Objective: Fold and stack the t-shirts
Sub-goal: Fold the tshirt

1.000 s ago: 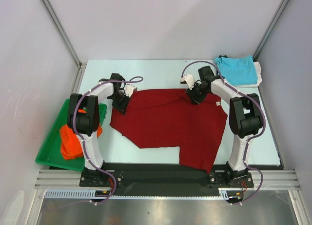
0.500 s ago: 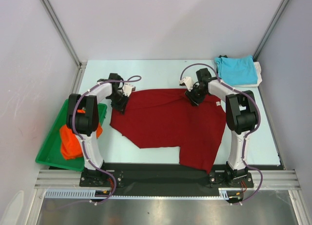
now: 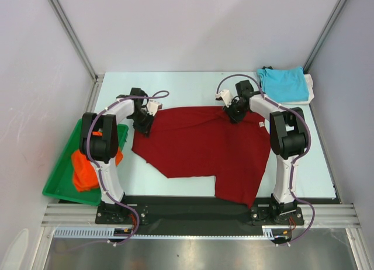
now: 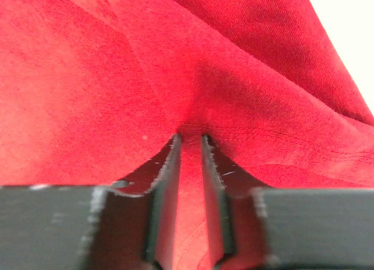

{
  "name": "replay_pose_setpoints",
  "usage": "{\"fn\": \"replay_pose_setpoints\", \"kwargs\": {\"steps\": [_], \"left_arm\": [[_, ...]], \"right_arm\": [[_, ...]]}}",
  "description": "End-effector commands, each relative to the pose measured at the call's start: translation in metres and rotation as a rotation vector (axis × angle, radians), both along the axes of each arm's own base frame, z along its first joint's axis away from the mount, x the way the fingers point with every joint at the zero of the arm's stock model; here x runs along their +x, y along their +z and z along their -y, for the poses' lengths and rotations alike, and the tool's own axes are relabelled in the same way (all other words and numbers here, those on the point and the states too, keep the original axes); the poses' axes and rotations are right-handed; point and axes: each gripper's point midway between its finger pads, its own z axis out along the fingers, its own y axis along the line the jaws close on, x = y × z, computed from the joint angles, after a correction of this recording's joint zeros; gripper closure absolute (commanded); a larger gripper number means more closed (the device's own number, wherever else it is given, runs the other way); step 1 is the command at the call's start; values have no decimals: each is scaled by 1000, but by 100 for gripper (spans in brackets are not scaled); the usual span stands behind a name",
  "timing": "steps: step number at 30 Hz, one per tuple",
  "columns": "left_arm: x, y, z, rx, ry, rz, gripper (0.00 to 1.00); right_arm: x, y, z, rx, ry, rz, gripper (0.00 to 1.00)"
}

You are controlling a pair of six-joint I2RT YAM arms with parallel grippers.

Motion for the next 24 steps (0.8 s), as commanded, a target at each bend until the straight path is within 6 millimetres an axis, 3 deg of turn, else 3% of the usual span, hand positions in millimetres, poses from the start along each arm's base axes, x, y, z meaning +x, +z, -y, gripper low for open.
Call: {"fn": "replay_pose_setpoints", "kwargs": {"steps": [1, 8, 12, 18, 24], "left_arm": [[-1, -18, -22, 73, 17, -17, 87], [2, -14, -22, 69, 11, 3, 87], [7, -9, -21, 64, 9, 28, 87], [9, -6, -19, 52, 4, 46, 87], [5, -4, -20, 55, -13, 59, 87]], "right_arm": [[12, 7, 1, 4, -18, 28, 78], [6, 29, 4, 13, -39, 60, 97], [-3, 49, 1, 22, -27, 81, 100], [-32, 65, -9, 12, 15, 81, 100], [-76, 66, -25, 5, 75, 46, 100]]}}
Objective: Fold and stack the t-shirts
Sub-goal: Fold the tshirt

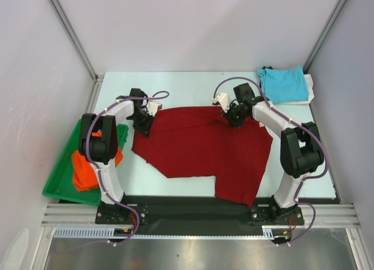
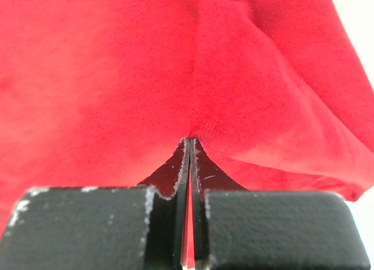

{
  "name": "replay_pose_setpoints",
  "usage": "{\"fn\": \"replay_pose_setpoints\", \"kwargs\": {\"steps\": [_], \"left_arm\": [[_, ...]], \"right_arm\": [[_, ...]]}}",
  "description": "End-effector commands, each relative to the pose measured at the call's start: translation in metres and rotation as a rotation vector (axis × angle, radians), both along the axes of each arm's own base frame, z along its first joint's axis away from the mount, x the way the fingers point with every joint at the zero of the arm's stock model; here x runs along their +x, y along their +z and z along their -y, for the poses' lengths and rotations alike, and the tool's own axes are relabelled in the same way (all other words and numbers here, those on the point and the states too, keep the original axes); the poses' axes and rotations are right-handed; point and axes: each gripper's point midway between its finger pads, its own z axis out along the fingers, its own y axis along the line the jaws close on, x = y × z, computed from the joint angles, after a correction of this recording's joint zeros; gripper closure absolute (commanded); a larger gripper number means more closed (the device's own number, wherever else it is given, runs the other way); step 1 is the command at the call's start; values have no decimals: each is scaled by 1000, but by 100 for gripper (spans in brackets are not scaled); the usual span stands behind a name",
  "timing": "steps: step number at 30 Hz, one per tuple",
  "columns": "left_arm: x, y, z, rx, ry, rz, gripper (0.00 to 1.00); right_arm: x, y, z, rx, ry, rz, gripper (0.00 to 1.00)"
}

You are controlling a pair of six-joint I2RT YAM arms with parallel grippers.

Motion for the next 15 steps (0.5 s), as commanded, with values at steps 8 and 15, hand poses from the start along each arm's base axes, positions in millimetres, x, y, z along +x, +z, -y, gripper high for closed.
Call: {"fn": "replay_pose_setpoints", "kwargs": {"steps": [8, 15], "left_arm": [[7, -1, -20, 53, -5, 60, 87], [12, 4, -18, 50, 11, 64, 87]], "right_arm": [[-81, 7, -23, -29, 125, -57, 100], [-73, 12, -13, -20, 72, -33, 95]]}}
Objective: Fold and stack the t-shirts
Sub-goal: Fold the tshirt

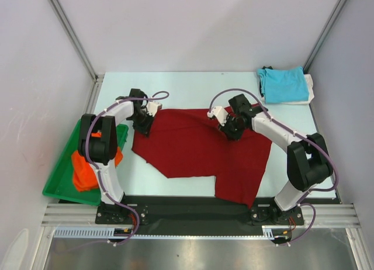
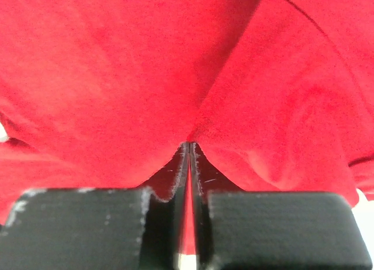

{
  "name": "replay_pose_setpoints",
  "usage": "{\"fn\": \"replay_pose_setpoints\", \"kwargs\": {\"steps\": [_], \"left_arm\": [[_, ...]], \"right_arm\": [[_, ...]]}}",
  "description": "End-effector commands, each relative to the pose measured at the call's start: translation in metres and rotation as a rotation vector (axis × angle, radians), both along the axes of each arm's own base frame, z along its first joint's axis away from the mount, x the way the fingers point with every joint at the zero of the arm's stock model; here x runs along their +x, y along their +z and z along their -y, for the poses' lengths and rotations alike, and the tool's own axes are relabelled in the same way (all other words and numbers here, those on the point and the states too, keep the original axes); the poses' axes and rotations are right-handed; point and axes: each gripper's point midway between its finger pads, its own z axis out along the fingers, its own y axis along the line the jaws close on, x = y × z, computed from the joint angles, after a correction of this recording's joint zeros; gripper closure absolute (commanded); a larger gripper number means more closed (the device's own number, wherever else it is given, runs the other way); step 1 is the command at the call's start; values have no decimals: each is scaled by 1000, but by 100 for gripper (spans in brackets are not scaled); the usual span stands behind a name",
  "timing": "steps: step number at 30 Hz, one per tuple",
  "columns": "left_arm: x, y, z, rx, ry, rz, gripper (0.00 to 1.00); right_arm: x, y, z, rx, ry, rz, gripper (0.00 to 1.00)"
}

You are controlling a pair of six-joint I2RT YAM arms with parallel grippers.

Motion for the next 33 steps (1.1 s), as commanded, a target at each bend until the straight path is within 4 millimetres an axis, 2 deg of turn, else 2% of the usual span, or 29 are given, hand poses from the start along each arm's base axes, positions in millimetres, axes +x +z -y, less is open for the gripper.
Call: {"fn": "replay_pose_setpoints", "kwargs": {"steps": [1, 2, 4, 5, 6, 7, 8, 9, 11, 15, 17, 19, 21, 26, 33], "left_arm": [[12, 3, -18, 51, 18, 43, 87], [14, 5, -18, 53, 20, 44, 87], [14, 5, -18, 52, 26, 35, 87], [16, 8, -18, 51, 26, 38, 87], [17, 10, -18, 54, 25, 42, 87], [18, 12, -18, 55, 21, 46, 87], [18, 15, -19, 57, 15, 52, 87], [19, 17, -19, 61, 4, 56, 87], [21, 23, -20, 64, -9, 64, 87], [24, 22, -23, 83, -31, 36, 87], [25, 15, -24, 88, -36, 7, 87], [25, 10, -24, 90, -33, -14, 88], [25, 5, -24, 95, -36, -30, 90], [16, -6, -30, 141, -57, -61, 91], [5, -16, -29, 154, -71, -91, 90]], "right_arm": [[15, 20, 7, 21, -63, 64, 80], [20, 19, 9, 20, -82, 68, 73], [38, 30, 24, 64, -183, 77, 66], [53, 42, 29, 104, -233, 86, 64], [56, 46, 34, 168, -268, 47, 62], [66, 48, 60, 211, -371, 15, 61], [74, 53, 72, 247, -407, 6, 61], [73, 45, 78, 291, -424, -53, 60], [79, 38, 114, 317, -495, -80, 60], [71, 9, 140, 381, -512, -226, 59], [66, 2, 150, 420, -507, -265, 59], [66, -6, 154, 445, -501, -297, 59], [63, -6, 155, 493, -484, -329, 59], [71, -1, 156, 609, -473, -354, 58], [84, -8, 157, 634, -463, -344, 56]]}}
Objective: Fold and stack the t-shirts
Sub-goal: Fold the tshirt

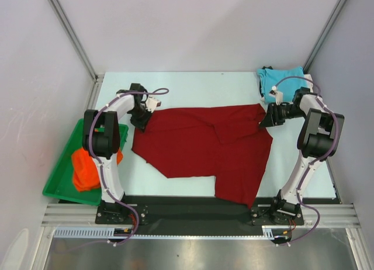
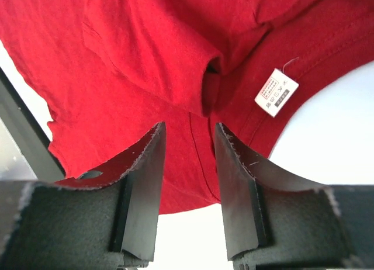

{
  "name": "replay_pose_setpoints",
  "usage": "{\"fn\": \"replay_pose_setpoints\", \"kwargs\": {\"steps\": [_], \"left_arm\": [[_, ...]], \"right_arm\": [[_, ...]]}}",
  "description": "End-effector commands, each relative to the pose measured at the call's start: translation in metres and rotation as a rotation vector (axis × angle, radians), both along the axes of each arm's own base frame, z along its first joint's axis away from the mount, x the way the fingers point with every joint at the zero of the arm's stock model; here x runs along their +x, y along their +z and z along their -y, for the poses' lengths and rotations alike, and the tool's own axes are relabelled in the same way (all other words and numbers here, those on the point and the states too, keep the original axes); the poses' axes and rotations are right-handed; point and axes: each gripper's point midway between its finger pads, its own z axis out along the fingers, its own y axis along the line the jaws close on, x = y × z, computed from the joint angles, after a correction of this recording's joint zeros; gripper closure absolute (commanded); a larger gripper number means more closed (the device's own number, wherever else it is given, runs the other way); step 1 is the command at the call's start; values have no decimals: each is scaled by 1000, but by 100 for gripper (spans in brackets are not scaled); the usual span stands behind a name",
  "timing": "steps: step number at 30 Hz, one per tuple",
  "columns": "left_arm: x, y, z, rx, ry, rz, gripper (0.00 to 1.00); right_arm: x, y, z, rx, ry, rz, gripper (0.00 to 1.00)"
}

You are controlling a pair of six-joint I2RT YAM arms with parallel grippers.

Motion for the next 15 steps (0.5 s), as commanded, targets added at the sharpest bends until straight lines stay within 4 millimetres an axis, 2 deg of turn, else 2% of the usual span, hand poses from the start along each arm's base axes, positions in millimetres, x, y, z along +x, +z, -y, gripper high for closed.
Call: {"fn": "replay_pose_setpoints", "kwargs": {"steps": [1, 8, 15], "left_arm": [[-20, -19, -6, 46, -31, -79, 91], [-20, -21, -5, 54, -36, -81, 91], [-19, -20, -5, 52, -33, -74, 91]], "right_arm": [[12, 5, -7, 61, 24, 25, 56], [19, -11, -23, 84, 75, -20, 56], [13, -11, -31, 84, 117, -37, 56]]}}
